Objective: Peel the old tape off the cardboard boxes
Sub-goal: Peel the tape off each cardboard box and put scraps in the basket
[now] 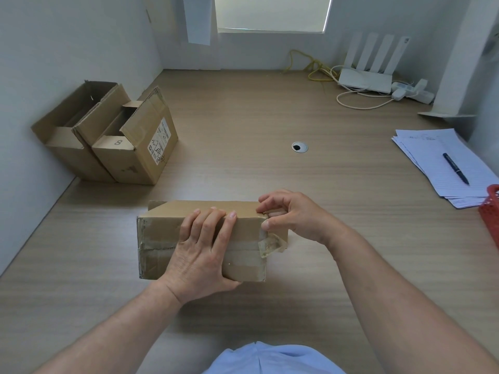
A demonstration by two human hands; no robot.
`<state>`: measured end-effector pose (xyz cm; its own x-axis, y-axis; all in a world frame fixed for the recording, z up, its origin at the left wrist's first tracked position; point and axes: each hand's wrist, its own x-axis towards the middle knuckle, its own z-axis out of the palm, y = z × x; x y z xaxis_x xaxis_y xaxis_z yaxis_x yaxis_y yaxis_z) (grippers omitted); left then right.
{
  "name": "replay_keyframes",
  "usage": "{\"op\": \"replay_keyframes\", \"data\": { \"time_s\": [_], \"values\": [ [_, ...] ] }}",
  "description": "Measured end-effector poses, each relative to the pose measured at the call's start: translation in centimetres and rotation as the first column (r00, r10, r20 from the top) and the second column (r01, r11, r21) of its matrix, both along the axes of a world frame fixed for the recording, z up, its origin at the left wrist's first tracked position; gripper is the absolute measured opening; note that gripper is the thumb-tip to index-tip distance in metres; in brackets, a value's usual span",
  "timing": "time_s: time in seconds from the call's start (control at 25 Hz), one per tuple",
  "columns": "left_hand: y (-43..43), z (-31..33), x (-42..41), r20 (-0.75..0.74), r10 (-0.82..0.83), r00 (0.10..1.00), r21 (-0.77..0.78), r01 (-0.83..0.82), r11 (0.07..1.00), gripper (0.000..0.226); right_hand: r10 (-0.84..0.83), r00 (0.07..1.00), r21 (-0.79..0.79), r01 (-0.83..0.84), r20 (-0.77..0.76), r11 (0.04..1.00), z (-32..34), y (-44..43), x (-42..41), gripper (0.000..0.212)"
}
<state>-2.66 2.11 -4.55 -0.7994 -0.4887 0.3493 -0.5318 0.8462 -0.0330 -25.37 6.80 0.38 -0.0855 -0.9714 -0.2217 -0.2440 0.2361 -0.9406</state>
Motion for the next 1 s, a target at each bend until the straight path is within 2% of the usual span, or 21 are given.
{"op": "replay_keyframes", "data": {
  "time_s": [0.4,0.76,1.0],
  "values": [
    [0.4,-0.6,0.2,-0.013,0.009,1.000,-0.014,-0.009,1.000,0.121,-0.008,0.999,-0.037,0.010,0.042,0.999,-0.5,0.7,0.2,0.032],
    [0.3,-0.3,0.1,-0.004,0.006,1.000,0.005,-0.006,1.000,0.119,0.003,0.998,-0.037,-0.005,-0.056,0.999,0.5,0.2,0.4,0.030],
    [0.0,-0.2,-0.1,-0.001,0.004,1.000,0.005,-0.004,1.000,0.120,-0.002,0.998,-0.023,0.000,-0.059,1.000,0.3,0.3,0.2,0.027]
  ]
}}
